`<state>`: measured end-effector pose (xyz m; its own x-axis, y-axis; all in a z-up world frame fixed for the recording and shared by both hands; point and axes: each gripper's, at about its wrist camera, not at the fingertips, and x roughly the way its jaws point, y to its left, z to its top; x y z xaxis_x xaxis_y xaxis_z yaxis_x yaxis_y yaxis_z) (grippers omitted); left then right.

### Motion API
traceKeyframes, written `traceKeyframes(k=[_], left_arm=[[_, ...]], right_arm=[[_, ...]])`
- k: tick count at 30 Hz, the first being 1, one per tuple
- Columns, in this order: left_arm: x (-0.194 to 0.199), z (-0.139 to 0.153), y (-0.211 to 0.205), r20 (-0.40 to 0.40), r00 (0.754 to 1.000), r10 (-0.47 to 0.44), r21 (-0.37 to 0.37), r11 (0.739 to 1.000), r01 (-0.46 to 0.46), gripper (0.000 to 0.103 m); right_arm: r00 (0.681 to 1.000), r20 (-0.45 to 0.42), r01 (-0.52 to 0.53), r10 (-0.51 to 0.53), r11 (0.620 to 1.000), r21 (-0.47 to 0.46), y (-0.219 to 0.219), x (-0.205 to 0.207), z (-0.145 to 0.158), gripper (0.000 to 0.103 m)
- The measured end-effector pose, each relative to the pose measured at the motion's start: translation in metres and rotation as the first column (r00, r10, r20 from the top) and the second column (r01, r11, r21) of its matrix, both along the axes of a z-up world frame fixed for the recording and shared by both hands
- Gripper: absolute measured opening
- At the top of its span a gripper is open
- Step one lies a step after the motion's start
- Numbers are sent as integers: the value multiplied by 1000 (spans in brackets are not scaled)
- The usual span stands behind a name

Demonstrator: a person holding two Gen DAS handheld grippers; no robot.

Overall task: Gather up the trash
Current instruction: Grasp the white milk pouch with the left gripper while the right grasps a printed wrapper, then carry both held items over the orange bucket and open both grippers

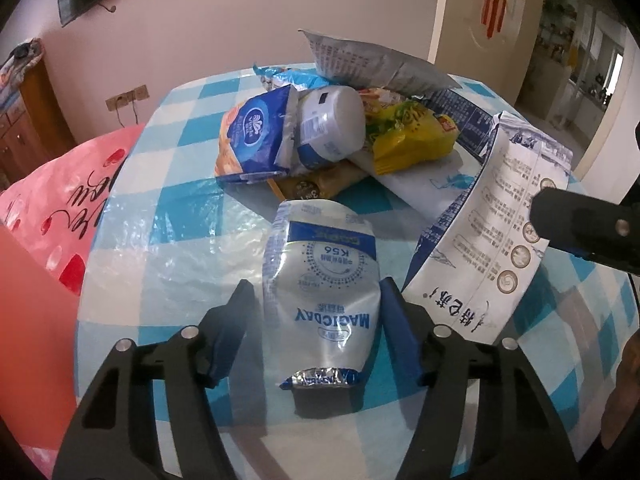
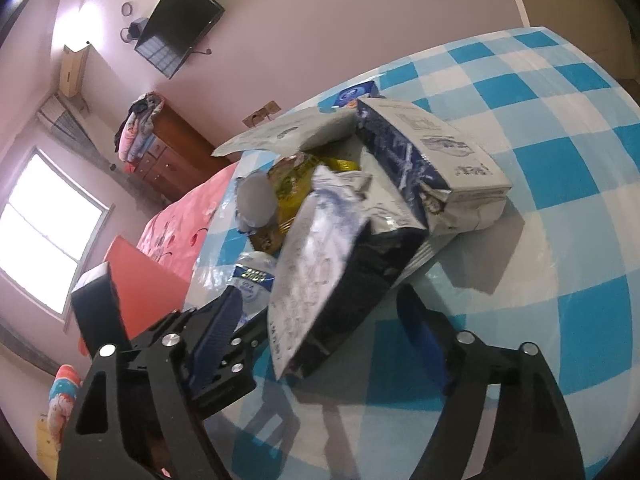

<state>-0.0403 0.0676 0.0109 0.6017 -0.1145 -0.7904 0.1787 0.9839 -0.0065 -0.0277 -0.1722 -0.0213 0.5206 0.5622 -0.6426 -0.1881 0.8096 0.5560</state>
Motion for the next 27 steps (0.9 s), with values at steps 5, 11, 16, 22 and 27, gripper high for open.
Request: traceKeyframes(k=[5, 11, 16, 22, 27], left_arm=[[1, -1, -2, 14, 1000, 8, 16, 1000, -8, 65], [3, 1, 0, 21, 999, 51, 5, 999, -51, 52], [2, 4, 11, 8, 996, 92, -68, 994, -91, 50], [-8, 6, 21, -2, 992, 123, -134, 983, -123, 50], [-21, 18, 26, 29, 991, 133, -160, 979, -126, 50]], right_arm=[[1000, -4, -9, 9, 1000, 11, 0, 5, -8, 76], [999, 23, -42, 40, 997, 62, 1, 6, -13, 75], [997, 33, -71, 68, 995, 68, -1, 4, -14, 35], [994, 76, -79, 76, 996, 38, -2, -14, -5, 33], [991, 114, -66, 63, 998, 19, -2, -27, 12, 30]])
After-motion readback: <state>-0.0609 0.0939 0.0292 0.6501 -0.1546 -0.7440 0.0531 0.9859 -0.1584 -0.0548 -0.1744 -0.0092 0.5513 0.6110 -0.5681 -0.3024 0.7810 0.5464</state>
